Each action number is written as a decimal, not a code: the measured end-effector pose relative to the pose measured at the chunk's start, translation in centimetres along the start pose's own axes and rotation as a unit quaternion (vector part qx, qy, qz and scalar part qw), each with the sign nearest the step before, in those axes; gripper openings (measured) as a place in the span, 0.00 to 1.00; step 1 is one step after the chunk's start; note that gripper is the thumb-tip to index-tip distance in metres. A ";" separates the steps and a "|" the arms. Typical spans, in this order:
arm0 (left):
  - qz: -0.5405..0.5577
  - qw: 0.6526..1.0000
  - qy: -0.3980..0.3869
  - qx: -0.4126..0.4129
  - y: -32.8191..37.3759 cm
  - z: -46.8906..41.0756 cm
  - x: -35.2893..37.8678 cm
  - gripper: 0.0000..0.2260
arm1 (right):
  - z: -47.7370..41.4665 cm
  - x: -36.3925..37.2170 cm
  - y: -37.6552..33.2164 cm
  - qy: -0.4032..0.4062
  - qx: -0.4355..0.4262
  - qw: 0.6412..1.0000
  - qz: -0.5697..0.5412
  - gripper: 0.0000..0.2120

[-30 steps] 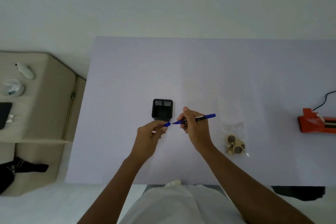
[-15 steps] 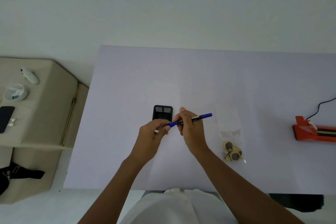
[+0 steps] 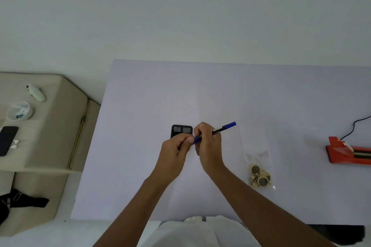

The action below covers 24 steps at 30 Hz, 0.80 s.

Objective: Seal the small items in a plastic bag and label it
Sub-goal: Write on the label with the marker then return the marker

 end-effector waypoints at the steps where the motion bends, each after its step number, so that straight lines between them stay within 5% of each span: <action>1: 0.005 1.000 -0.003 -0.003 -0.1 -0.1 -0.1 0.09 | -0.2 0.1 0.2 -0.011 0.002 1.000 0.000 0.12; 5: 0.011 0.999 0.032 -0.005 -0.2 -1.6 -3.4 0.09 | -0.9 -0.4 2.2 -0.058 0.060 0.996 0.015 0.21; 9: -0.068 0.993 0.083 -0.050 -2.3 -4.0 -8.6 0.10 | -1.9 -2.7 4.4 -0.011 0.120 0.992 0.031 0.28; 15: -0.221 0.971 -0.035 -0.089 -5.7 -6.9 -8.7 0.11 | -3.8 -6.0 5.5 0.077 0.115 0.979 0.150 0.21; 24: -0.219 0.956 -0.119 -0.152 -11.7 -7.9 -2.8 0.15 | -5.5 -4.9 9.2 0.043 0.141 0.948 0.281 0.08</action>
Point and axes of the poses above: each hand's wrist, its own z-axis away from the middle knuckle, its own x-axis out of the palm, y = z × x, the point moved 9 cm from there along -z, towards the middle knuckle, and after that the axes turned 3 degrees about x, right-handed, at the moved point
